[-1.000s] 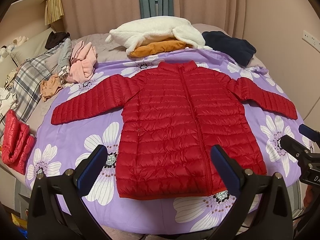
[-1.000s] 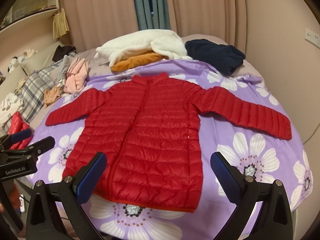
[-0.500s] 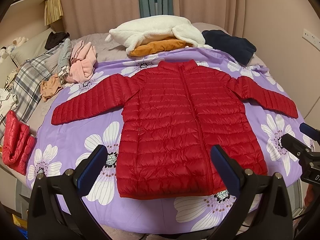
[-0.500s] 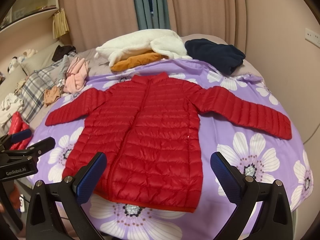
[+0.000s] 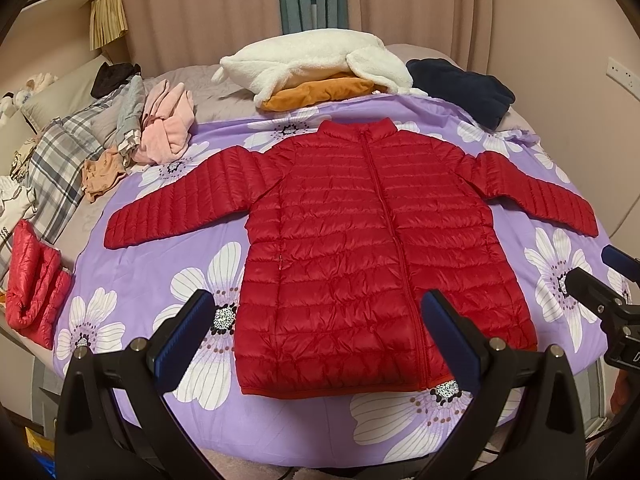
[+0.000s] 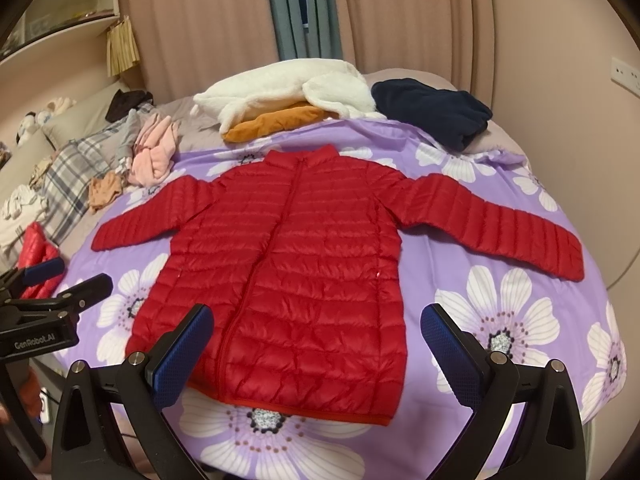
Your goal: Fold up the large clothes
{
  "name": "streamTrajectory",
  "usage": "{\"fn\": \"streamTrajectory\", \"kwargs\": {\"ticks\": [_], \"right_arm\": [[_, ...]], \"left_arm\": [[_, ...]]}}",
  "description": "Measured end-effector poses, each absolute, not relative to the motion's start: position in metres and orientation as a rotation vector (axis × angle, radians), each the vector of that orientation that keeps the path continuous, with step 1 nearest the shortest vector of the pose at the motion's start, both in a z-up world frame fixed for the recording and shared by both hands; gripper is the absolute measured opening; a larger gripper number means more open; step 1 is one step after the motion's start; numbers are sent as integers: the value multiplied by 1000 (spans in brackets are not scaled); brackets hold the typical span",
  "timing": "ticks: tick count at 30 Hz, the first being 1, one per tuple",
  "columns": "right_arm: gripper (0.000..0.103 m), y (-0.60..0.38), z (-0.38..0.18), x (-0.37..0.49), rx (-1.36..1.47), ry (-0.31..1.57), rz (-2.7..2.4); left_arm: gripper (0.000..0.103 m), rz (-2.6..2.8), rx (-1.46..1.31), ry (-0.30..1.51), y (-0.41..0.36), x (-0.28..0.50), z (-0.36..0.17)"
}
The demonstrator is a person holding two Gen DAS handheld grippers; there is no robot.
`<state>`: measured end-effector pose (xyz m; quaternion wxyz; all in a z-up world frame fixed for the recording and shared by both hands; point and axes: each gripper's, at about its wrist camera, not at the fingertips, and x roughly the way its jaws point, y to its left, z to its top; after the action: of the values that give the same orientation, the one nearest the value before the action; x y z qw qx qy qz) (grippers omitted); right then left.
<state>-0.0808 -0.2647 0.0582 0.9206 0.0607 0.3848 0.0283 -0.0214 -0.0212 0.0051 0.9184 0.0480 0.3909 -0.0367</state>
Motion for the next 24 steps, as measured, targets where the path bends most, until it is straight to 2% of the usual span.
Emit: {"fn": "streamTrajectory", "kwargs": {"ticks": [16,24], "right_arm": [[102,-266,54,-80,143,797,62],[102,-304,7,-62,405,857,130]], "left_arm": [[103,-75,99,808,-19,-19,0],[103,-109,8,914,-11,10,-38]]}}
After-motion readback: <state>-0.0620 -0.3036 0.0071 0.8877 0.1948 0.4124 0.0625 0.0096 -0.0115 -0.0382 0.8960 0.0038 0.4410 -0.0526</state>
